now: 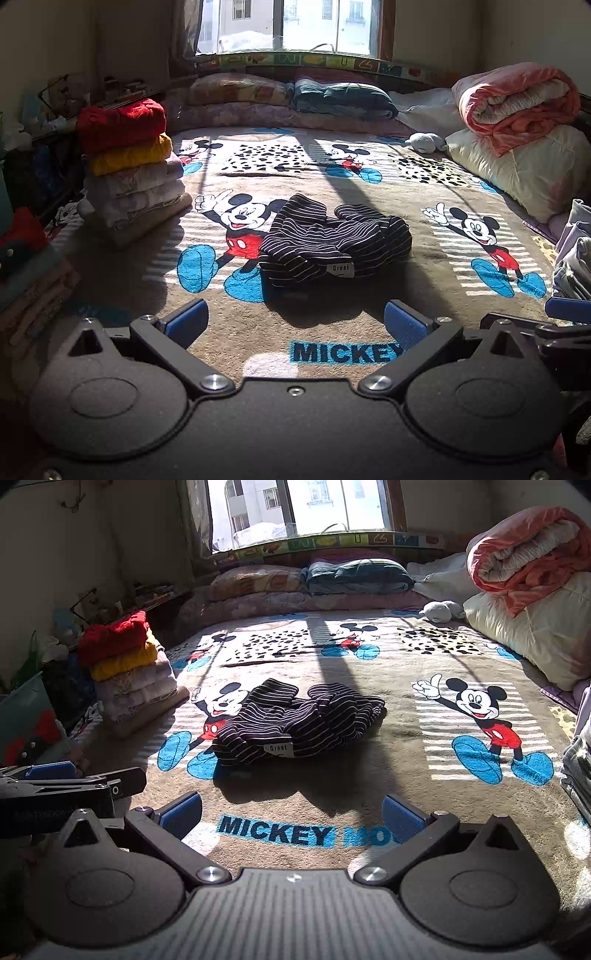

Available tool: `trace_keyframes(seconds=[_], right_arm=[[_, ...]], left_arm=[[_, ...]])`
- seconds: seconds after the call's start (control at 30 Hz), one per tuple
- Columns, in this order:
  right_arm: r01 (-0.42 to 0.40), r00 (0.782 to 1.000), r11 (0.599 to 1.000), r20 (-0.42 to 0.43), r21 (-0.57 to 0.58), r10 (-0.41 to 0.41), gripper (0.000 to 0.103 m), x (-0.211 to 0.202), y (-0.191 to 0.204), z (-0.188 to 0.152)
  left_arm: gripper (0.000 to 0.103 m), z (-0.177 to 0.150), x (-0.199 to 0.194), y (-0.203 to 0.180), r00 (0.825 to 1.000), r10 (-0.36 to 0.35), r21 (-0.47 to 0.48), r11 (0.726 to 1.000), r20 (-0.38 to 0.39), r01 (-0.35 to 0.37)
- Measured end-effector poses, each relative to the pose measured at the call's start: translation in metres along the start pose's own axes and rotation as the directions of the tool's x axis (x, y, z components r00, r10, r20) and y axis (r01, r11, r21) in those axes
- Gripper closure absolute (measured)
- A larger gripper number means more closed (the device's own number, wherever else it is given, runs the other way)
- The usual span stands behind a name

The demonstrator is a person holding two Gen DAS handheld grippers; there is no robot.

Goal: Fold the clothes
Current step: 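Move both grippers toward the folded navy striped shirt, then grasp the shirt's edge with the left gripper while the right gripper grasps beside it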

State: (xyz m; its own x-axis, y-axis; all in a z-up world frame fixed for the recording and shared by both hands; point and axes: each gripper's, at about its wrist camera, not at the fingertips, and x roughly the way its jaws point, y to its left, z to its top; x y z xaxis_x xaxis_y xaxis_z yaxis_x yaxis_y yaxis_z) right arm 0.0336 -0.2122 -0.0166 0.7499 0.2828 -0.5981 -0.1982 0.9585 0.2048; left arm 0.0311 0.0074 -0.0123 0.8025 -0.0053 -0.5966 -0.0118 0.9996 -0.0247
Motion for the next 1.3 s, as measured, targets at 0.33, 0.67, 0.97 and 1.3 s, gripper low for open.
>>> trace_keyframes(seconds=[0.33, 0.67, 0.97, 1.3], right_arm=[[-0.005, 1.0, 0.999, -0.003, -0.046, 0.005, 0.0, 0.029, -0.003, 0.008], [-0.01, 0.999, 0.992, -0.042, -0.127, 0.005, 0.0, 0.078, -0.009, 0.02], [-0.028, 0.999, 0.982, -0.05, -0.185, 0.019, 0.0, 0.119, -0.022, 0.042], [-0.186, 0.98, 0.965, -0.103, -0.187, 0.169, 0.0, 0.173, -0.037, 0.075]], left_arm=[[0.0, 0.008, 0.03, 0.0, 1.0, -0.001, 0.003, 1.0, -0.023, 0.001], [0.0, 0.019, 0.076, 0.01, 0.998, -0.006, 0.004, 1.0, -0.064, 0.006], [0.0, 0.029, 0.124, 0.019, 0.994, -0.012, 0.021, 1.0, -0.11, 0.014], [0.0, 0.046, 0.184, 0.033, 0.986, -0.06, 0.01, 0.998, -0.153, 0.062]])
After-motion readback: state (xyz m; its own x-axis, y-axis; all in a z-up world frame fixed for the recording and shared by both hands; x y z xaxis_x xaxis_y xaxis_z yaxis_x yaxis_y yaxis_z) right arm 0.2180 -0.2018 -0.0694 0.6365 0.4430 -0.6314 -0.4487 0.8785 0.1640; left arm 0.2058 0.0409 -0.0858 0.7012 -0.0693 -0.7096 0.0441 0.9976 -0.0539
